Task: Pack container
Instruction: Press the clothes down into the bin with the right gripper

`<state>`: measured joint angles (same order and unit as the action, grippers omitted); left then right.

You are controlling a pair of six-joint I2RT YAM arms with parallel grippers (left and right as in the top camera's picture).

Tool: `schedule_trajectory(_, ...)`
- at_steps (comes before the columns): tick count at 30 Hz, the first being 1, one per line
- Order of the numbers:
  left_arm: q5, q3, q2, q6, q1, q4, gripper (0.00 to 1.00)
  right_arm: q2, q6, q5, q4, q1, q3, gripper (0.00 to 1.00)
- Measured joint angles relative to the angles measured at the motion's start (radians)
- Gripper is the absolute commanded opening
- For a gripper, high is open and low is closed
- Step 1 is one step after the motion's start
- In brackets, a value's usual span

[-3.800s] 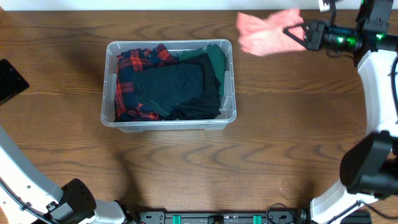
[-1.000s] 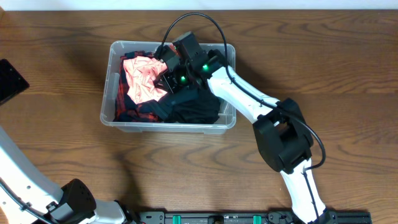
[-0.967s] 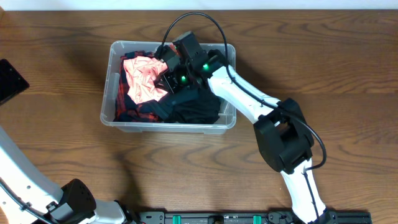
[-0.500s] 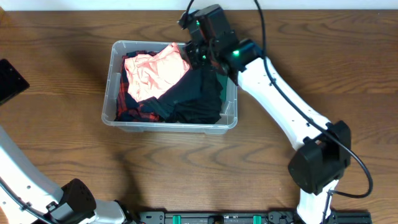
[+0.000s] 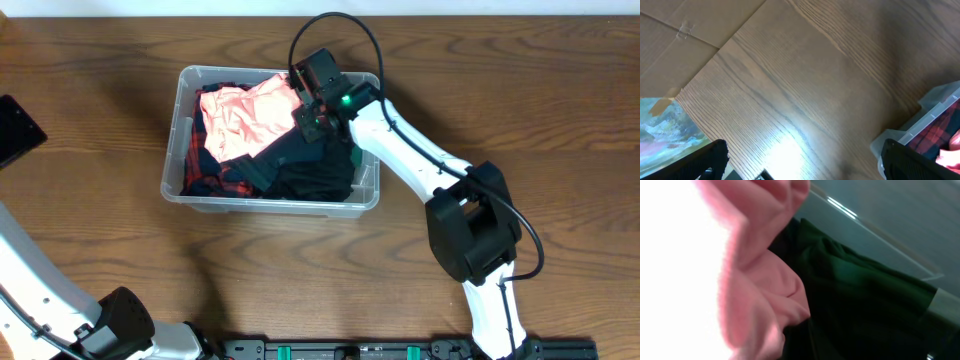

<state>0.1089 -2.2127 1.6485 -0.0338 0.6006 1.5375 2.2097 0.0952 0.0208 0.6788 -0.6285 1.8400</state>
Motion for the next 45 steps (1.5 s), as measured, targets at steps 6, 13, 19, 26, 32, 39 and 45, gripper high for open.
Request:
schedule_trajectory(6, 0.000, 0.000, 0.000, 0.000, 0.000, 0.000, 0.98, -0.007, -0.035, -0.019, 0.065, -0.015, 0.133, 0.07)
schedule_trajectory(13, 0.000, 0.000, 0.000, 0.000, 0.000, 0.000, 0.98, -0.127, -0.037, -0.016, -0.058, -0.042, 0.293, 0.05)
schedule_trajectory(19, 0.000, 0.000, 0.000, 0.000, 0.000, 0.001, 0.98, -0.114, -0.032, -0.013, 0.013, -0.068, 0.307, 0.01)
schedule_trajectory(26, 0.000, 0.000, 0.000, 0.000, 0.000, 0.000, 0.98, 0.191, 0.003, 0.010, 0.109, -0.080, 0.293, 0.01)
schedule_trajectory(32, 0.000, 0.000, 0.000, 0.000, 0.000, 0.001, 0.98, 0.165, -0.009, 0.054, 0.177, -0.083, 0.331, 0.01)
schedule_trajectory(39, 0.000, 0.000, 0.000, 0.000, 0.000, 0.000, 0.98, 0.081, -0.065, 0.029, 0.031, -0.095, 0.462, 0.02)
schedule_trajectory(45, 0.000, 0.000, 0.000, 0.000, 0.000, 0.000, 0.98, -0.144, -0.083, 0.015, -0.024, -0.105, 0.548, 0.02)
